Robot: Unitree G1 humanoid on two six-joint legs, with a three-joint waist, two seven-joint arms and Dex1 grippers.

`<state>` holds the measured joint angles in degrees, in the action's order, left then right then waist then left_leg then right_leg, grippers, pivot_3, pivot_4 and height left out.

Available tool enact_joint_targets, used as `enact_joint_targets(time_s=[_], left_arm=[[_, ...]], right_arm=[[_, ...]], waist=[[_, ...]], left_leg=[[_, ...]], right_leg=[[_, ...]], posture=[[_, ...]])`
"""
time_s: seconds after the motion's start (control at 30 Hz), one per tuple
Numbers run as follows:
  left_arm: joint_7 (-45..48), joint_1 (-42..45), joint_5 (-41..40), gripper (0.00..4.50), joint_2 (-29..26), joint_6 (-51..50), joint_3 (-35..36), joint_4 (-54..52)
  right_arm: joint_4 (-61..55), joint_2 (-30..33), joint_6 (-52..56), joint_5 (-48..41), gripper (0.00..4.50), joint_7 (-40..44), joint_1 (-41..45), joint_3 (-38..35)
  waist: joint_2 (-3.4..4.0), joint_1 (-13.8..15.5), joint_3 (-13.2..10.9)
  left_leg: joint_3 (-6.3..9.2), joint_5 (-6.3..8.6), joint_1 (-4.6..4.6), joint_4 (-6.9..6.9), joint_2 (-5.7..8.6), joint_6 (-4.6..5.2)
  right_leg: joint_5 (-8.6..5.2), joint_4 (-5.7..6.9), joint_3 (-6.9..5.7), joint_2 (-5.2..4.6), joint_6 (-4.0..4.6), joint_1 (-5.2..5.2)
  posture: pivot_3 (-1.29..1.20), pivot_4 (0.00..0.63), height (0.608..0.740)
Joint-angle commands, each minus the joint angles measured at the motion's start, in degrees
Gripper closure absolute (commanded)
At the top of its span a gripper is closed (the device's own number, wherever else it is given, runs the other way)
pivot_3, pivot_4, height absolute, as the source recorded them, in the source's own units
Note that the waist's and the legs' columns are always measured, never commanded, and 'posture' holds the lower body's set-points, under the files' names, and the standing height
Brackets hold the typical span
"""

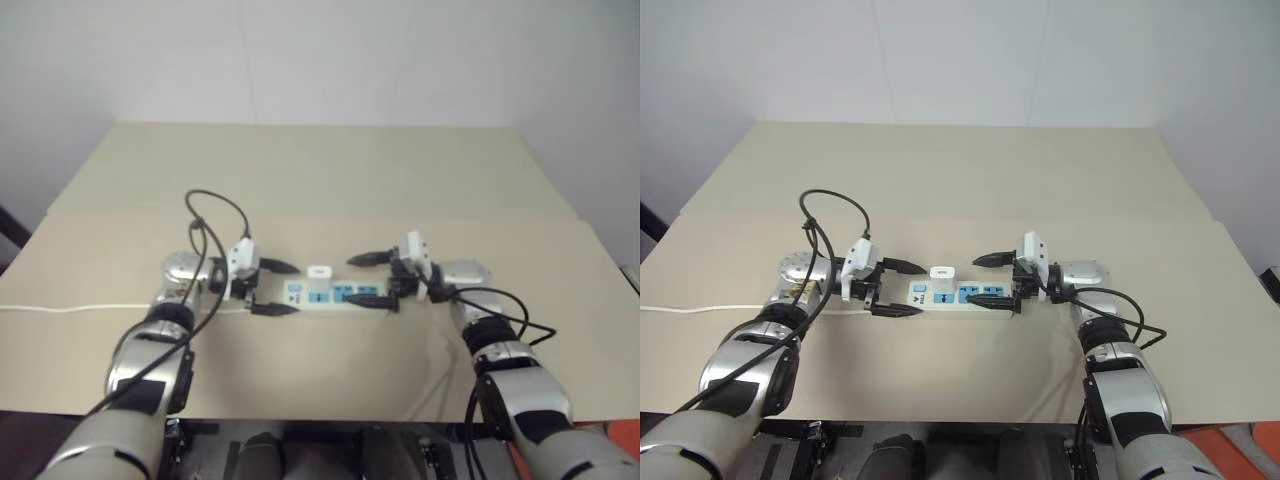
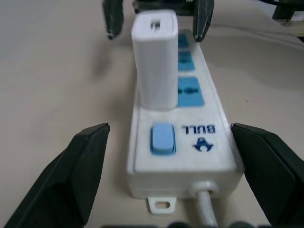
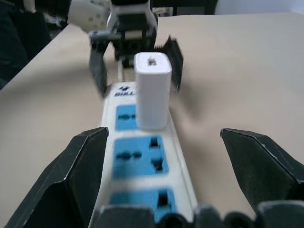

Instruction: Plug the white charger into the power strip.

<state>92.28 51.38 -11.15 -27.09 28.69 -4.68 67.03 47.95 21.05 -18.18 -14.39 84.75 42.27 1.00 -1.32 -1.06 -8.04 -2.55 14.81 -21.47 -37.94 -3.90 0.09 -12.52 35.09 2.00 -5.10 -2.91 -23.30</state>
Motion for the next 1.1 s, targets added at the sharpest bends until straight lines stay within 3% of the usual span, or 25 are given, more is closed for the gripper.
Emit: enact_joint_targets(time_s=[0.03, 0.13, 0.3, 0.43, 0.9, 1.1], left_arm=[[0.2, 0.1, -6.7, 0.02, -5.6, -1.0, -2.0, -6.1], [0.2, -1.0, -11.5, 0.02, -11.5, -2.4, -6.9, -10.7], [0.2, -2.6, -15.4, 0.02, -22.8, -6.0, -13.4, -16.3], [0.2, -4.4, -17.8, 0.02, -26.3, -5.7, -14.9, -17.5], [0.2, -5.0, -16.8, 0.02, -25.1, -3.4, -14.1, -15.1], [0.2, -2.6, -11.4, 0.02, -22.9, -0.1, -12.6, -10.5]], right_arm=[[-8.9, 5.2, 1.7, -3.7, 0.0, 2.2, -1.6, -3.1], [-15.0, 10.7, 5.2, -4.6, 0.0, 2.1, -3.2, -4.2], [-24.6, 26.2, 10.7, -1.4, 0.0, 3.8, -7.7, -4.2], [-28.6, 32.4, 11.7, -3.3, 0.0, 4.4, -11.5, -5.5], [-34.1, 36.0, 15.6, -4.6, 0.0, -1.4, -16.7, -8.1], [-35.1, 37.7, 14.6, -3.1, 0.0, -4.2, -20.0, -9.2]], waist=[[0.05, 0.0, 0.0], [0.13, 0.0, -0.1], [0.16, 0.4, -0.1], [0.15, 0.4, -0.1], [0.13, 0.7, -0.1], [0.13, 1.4, -0.1]], left_leg=[[0.0, 0.0, -0.04, 0.02, 0.0, 0.0], [-0.01, 0.0, -0.12, 0.07, -0.01, 0.0], [-0.04, 0.01, -0.34, 0.1, -0.02, 0.01], [-0.13, 0.01, -0.54, 0.1, -0.02, 0.01], [-0.25, -0.05, -0.57, 0.06, -0.01, -0.08], [-0.28, -0.05, -0.56, 0.06, -0.01, -0.08]], right_leg=[[0.0, 0.02, 0.0, 0.0, 0.0, -0.02], [0.01, 0.0, -0.01, -0.01, -0.02, -0.06], [-0.01, -0.07, -0.01, -0.02, -0.04, -0.27], [-0.04, -0.1, 0.03, -0.02, -0.02, -0.56], [-0.06, 0.01, 0.2, 0.02, 0.05, -0.79], [-0.05, -0.02, 0.21, 0.01, 0.05, -0.8]], posture=[[0.0, 0.15, 0.74], [0.0, 0.15, 0.74], [0.0, 0.15, 0.74], [0.0, 0.15, 0.74], [0.0, 0.15, 0.74], [0.0, 0.15, 0.74]])
